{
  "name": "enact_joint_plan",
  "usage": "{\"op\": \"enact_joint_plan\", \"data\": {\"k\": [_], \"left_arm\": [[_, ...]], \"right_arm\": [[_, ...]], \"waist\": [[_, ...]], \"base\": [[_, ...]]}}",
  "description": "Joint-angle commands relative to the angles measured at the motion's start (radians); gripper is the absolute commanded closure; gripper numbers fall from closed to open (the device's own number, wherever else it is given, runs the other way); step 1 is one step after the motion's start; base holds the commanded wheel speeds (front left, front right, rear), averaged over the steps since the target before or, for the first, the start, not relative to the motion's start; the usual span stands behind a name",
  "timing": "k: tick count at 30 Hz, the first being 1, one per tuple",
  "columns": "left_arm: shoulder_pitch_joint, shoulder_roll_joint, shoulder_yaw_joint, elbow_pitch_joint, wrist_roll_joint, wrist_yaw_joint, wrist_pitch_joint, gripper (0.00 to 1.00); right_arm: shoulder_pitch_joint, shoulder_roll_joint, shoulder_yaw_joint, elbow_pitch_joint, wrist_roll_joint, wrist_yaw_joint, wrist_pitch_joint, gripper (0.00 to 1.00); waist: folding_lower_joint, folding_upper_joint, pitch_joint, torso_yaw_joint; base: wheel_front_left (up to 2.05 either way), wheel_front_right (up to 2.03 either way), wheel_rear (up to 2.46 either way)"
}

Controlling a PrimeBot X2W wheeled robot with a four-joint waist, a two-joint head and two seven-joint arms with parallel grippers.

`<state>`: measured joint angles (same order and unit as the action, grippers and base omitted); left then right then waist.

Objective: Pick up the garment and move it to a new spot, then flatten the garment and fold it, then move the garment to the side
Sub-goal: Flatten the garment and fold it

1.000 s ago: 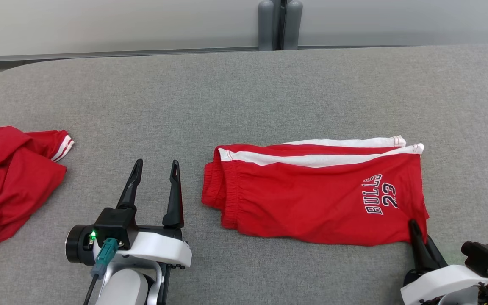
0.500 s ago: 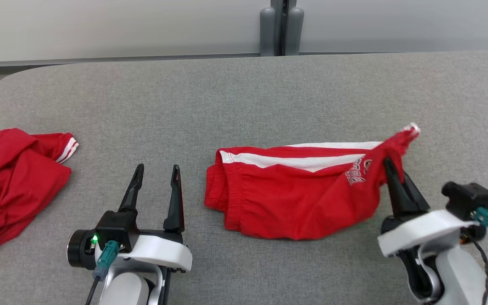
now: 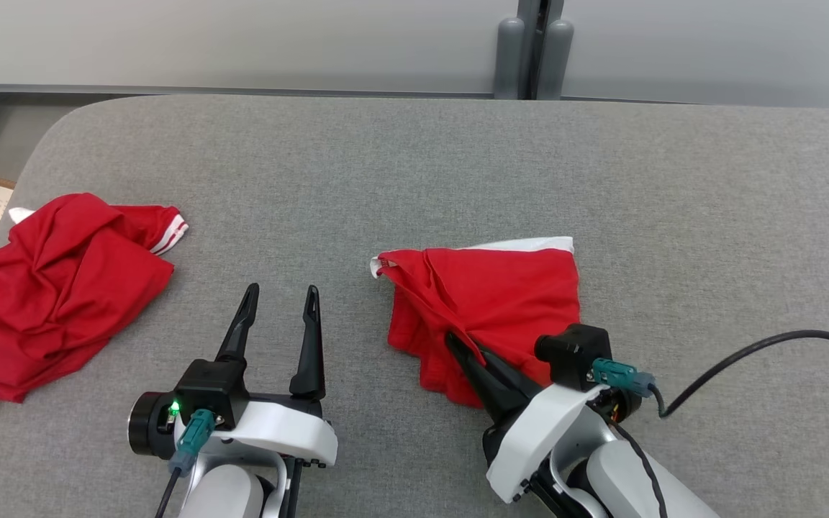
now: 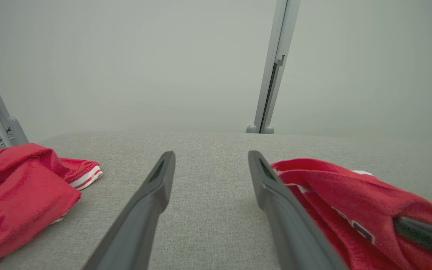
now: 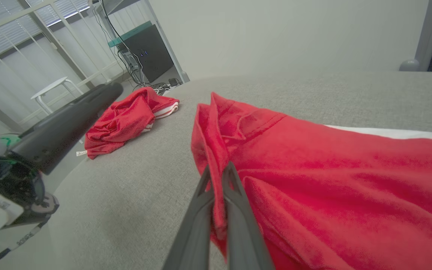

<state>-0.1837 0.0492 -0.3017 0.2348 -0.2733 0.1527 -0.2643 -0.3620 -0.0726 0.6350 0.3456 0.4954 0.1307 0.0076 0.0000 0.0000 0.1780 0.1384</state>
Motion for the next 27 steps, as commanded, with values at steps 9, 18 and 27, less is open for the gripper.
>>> {"op": "enact_joint_plan", "data": {"k": [9,18,27], "left_arm": [[-0.011,0.003,0.001,-0.013,-0.011,0.022,0.000,0.00],[0.000,0.004,0.014,-0.016,0.006,0.016,0.000,0.00],[0.013,0.026,0.026,-0.019,0.032,0.006,0.000,0.00]], "right_arm": [[-0.026,-0.014,0.058,0.082,0.004,0.000,-0.067,0.00],[0.017,-0.073,-0.015,-0.061,0.011,0.000,-0.209,0.00],[0.152,-0.119,-0.372,-0.137,-0.076,0.000,-0.218,0.00]], "waist": [[0.0000,0.0000,0.013,0.008],[0.0000,0.0000,-0.005,-0.029],[0.0000,0.0000,-0.024,-0.071]], "base": [[0.00,0.00,0.00],[0.00,0.00,0.00],[0.00,0.00,0.00]]}}
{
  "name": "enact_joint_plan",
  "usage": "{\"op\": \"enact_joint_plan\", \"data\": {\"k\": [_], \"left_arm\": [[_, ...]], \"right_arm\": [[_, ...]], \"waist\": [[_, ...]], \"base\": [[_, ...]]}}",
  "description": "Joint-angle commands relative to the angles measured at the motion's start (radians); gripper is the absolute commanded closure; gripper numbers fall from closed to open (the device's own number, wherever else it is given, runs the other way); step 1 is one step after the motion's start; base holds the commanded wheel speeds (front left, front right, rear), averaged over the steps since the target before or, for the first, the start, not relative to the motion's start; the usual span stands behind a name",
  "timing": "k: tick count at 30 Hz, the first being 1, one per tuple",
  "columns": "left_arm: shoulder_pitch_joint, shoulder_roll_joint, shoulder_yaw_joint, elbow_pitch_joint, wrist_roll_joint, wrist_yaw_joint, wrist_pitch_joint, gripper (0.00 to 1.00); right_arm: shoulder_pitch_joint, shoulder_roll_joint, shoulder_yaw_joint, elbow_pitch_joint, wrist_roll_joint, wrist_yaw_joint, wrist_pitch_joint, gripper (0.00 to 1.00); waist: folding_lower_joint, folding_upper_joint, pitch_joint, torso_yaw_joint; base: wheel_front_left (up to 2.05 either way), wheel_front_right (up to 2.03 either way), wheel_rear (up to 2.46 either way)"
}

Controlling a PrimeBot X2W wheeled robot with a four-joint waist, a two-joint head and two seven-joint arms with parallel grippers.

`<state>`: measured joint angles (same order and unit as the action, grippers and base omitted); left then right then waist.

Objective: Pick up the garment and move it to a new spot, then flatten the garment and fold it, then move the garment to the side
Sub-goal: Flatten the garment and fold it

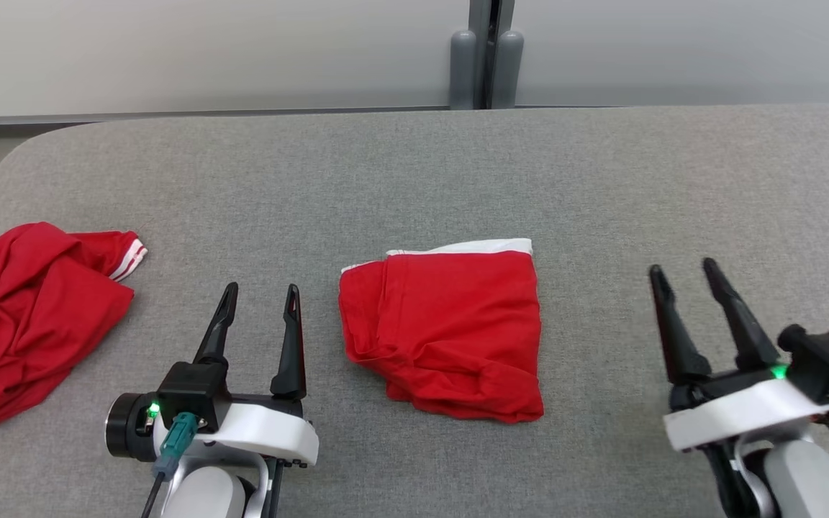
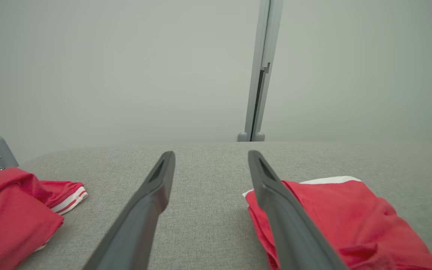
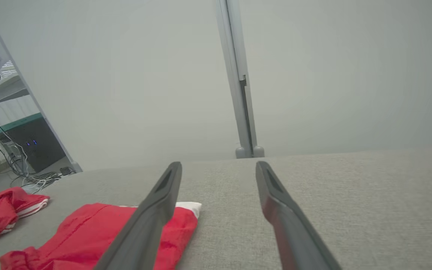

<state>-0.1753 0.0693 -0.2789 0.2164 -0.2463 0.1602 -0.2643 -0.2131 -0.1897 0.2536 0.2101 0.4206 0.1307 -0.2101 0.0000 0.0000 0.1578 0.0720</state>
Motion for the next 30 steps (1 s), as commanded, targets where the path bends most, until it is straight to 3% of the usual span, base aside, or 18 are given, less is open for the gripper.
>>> {"op": "enact_joint_plan", "data": {"k": [1,5,9,17,30], "left_arm": [[0.007,0.009,0.004,0.000,0.007,-0.002,0.000,0.00],[0.025,0.023,0.002,0.003,0.010,-0.006,0.000,0.00],[0.042,0.032,0.001,0.003,0.006,-0.003,0.002,0.00],[0.061,0.038,-0.006,-0.004,0.001,0.004,0.012,0.00],[0.034,0.052,0.000,-0.040,0.000,0.005,0.006,0.00]], "right_arm": [[0.024,-0.006,-0.030,-0.013,-0.018,0.000,0.008,0.00],[0.102,-0.010,-0.144,-0.061,-0.064,0.000,0.043,0.00],[0.164,0.003,-0.191,-0.122,-0.098,0.000,0.083,0.00],[0.222,0.027,-0.211,-0.205,-0.125,0.000,0.135,0.00],[0.223,0.041,-0.205,-0.233,-0.134,0.000,0.157,0.00]], "waist": [[0.0000,0.0000,-0.007,-0.010],[0.0000,0.0000,-0.025,-0.027],[0.0000,0.0000,-0.040,-0.039],[0.0000,0.0000,-0.053,-0.042],[0.0000,0.0000,-0.036,-0.028]], "base": [[0.00,0.00,0.00],[0.00,0.00,0.00],[0.00,0.00,0.00],[0.00,0.00,0.00],[0.00,0.00,0.00]]}}
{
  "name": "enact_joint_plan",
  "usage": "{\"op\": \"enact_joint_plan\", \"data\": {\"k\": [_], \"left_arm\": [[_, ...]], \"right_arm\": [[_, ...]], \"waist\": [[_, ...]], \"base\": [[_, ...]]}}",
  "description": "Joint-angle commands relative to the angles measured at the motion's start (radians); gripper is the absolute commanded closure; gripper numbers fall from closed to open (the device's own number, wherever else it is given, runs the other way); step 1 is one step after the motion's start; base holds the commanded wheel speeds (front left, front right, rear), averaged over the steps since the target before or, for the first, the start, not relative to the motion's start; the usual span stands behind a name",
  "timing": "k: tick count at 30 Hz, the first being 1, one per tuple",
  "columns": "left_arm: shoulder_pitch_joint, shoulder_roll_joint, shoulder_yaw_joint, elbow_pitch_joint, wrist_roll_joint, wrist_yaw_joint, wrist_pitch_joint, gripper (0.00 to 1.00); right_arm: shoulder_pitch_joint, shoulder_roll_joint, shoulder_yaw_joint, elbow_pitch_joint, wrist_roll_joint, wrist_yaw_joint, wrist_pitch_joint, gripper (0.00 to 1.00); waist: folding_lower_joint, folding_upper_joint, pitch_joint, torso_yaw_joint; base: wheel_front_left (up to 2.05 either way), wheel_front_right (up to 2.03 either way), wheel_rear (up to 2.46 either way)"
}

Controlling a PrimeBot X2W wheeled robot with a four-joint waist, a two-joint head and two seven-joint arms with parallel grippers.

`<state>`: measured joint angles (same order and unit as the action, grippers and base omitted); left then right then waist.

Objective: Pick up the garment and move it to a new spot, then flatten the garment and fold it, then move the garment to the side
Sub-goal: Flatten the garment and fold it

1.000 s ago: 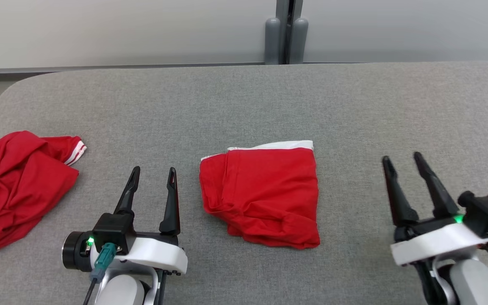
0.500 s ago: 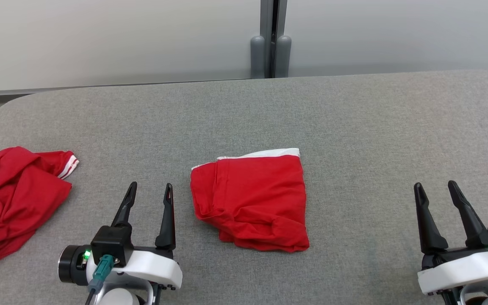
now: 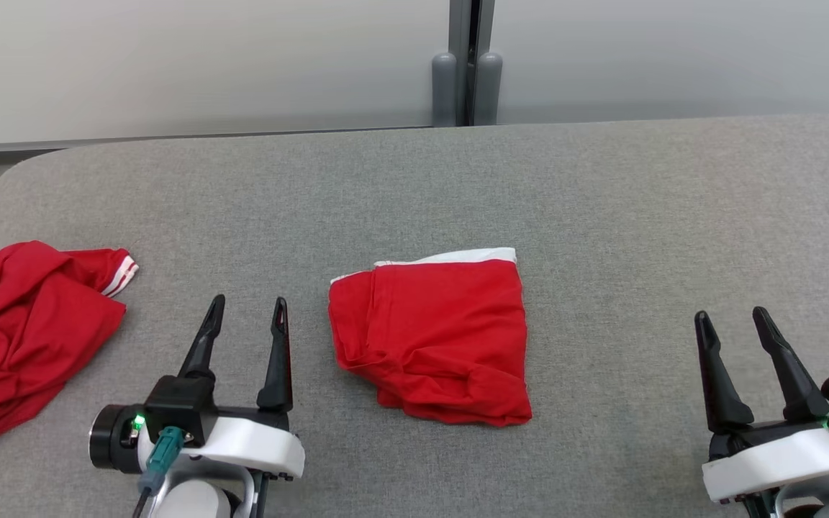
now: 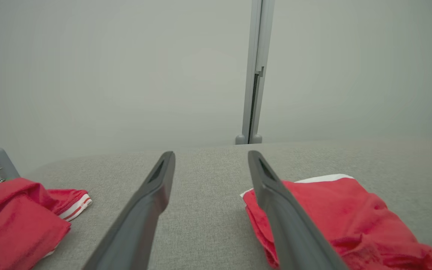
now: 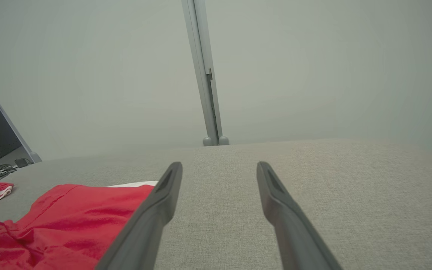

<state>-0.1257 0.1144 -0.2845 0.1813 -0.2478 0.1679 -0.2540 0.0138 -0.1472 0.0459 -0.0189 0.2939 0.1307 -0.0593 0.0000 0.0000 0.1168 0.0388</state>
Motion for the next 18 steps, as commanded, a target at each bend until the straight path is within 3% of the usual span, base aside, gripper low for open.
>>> {"op": "enact_joint_plan", "data": {"k": [1,2,3,4,5,6,18], "left_arm": [[-0.020,0.006,0.008,-0.011,0.001,-0.004,-0.005,0.00],[-0.025,0.007,0.009,-0.015,0.003,-0.005,-0.007,0.00],[-0.032,0.006,0.015,-0.022,0.003,-0.005,-0.009,0.00],[-0.038,0.004,0.020,-0.026,0.001,-0.005,-0.010,0.00],[-0.044,0.001,0.022,-0.030,0.000,-0.006,-0.010,0.00],[-0.051,-0.004,0.027,-0.036,-0.003,-0.006,-0.011,0.00],[-0.084,-0.038,0.054,-0.097,0.034,-0.025,-0.010,0.00]], "right_arm": [[-0.012,-0.004,0.008,-0.003,-0.005,0.000,0.004,0.00],[-0.021,-0.010,0.019,0.002,-0.003,0.000,0.006,0.00],[-0.031,-0.012,0.030,0.007,0.001,0.000,0.001,0.08],[-0.043,-0.018,0.045,0.016,0.004,0.000,0.001,0.52],[-0.054,-0.024,0.061,0.028,0.008,0.000,0.002,0.88],[-0.067,-0.028,0.079,0.040,0.014,0.000,0.001,1.00],[-0.316,-0.017,0.401,0.334,0.087,0.000,-0.055,1.00]], "waist": [[0.0000,0.0000,0.012,0.011],[0.0000,0.0000,0.018,0.018],[0.0000,0.0000,0.025,0.027],[0.0000,0.0000,0.032,0.037],[0.0000,0.0000,0.038,0.049],[0.0000,0.0000,0.043,0.062],[0.0000,0.0000,0.096,0.207]], "base": [[0.00,0.00,0.00],[0.00,0.00,0.00],[0.00,0.00,0.00],[0.00,0.00,0.00],[0.00,0.00,0.00],[0.00,0.00,0.00],[0.00,0.00,0.00]]}}
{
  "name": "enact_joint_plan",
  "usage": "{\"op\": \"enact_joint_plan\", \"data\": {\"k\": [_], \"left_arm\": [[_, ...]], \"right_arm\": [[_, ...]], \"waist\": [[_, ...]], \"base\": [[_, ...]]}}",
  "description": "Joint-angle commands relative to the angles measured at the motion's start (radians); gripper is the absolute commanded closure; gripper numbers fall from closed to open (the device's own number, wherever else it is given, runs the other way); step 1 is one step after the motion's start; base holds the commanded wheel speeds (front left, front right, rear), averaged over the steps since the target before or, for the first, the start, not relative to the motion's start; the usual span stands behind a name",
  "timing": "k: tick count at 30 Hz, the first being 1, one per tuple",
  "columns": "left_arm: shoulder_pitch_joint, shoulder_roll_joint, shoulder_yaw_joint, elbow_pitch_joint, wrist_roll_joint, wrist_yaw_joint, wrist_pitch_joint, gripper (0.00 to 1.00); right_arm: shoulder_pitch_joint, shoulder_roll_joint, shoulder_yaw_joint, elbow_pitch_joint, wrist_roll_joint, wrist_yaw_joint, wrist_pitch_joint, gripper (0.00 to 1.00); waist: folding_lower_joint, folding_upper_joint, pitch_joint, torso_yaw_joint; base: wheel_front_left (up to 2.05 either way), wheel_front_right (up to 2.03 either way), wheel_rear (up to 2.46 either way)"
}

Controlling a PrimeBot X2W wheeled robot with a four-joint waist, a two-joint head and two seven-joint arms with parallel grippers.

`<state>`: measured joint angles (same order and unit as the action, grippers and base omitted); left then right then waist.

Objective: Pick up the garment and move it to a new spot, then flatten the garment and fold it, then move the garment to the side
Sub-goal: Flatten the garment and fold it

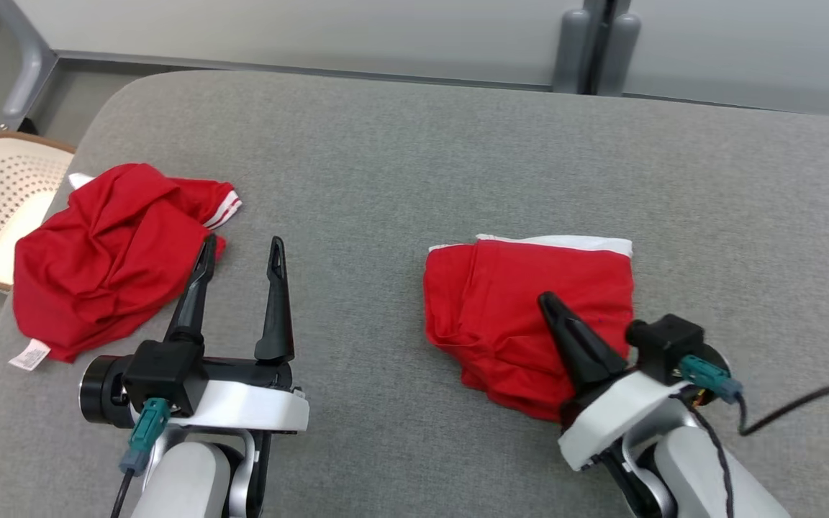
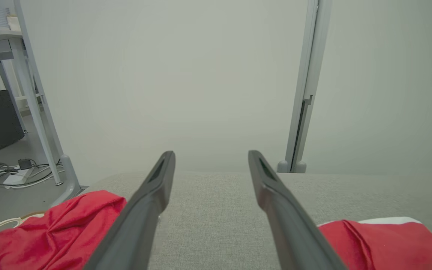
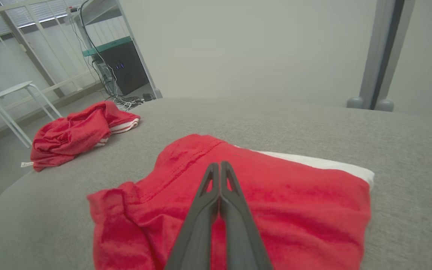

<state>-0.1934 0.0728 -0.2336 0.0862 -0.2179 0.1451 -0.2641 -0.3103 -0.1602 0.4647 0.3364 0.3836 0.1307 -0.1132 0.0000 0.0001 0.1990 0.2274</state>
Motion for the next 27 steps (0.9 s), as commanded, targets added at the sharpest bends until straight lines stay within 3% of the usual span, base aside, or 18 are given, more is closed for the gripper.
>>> {"op": "enact_joint_plan", "data": {"k": [1,7,13,17,21,23,27], "left_arm": [[-0.018,0.001,0.005,-0.004,0.006,-0.006,0.000,0.00],[-0.003,-0.007,0.025,-0.016,0.025,-0.024,0.000,0.00],[0.018,-0.013,0.045,-0.018,0.035,-0.031,0.000,0.00],[0.022,-0.015,0.055,-0.014,0.042,-0.037,0.000,0.00],[0.033,-0.016,0.070,-0.012,0.049,-0.044,0.000,0.00],[0.040,-0.015,0.076,-0.010,0.056,-0.049,0.000,0.00],[0.055,-0.009,0.088,0.007,0.062,-0.058,0.000,0.00]], "right_arm": [[-0.013,-0.002,0.012,0.013,0.006,0.000,-0.004,1.00],[-0.094,0.013,0.187,0.171,0.077,0.000,-0.019,1.00],[-0.121,0.005,0.345,0.257,0.154,0.000,-0.047,1.00],[-0.122,-0.004,0.384,0.234,0.187,0.000,-0.092,1.00],[-0.105,-0.023,0.343,0.165,0.209,0.000,-0.125,1.00],[-0.090,-0.034,0.289,0.125,0.206,0.000,-0.135,0.00],[-0.037,-0.057,0.157,0.052,0.155,0.000,-0.144,0.00]], "waist": [[0.0000,-0.0001,0.017,0.028],[0.0000,-0.0001,0.023,0.063],[0.0000,-0.0001,0.016,0.052],[0.0000,-0.0001,0.007,0.028],[0.0000,-0.0001,-0.010,-0.005],[0.0000,-0.0001,-0.020,-0.022],[0.0000,-0.0001,-0.043,-0.062]], "base": [[0.00,0.00,0.00],[0.00,0.00,0.00],[0.00,0.00,0.00],[0.00,0.00,0.00],[0.00,0.00,0.00],[0.00,0.00,0.00],[0.00,0.00,0.00]]}}
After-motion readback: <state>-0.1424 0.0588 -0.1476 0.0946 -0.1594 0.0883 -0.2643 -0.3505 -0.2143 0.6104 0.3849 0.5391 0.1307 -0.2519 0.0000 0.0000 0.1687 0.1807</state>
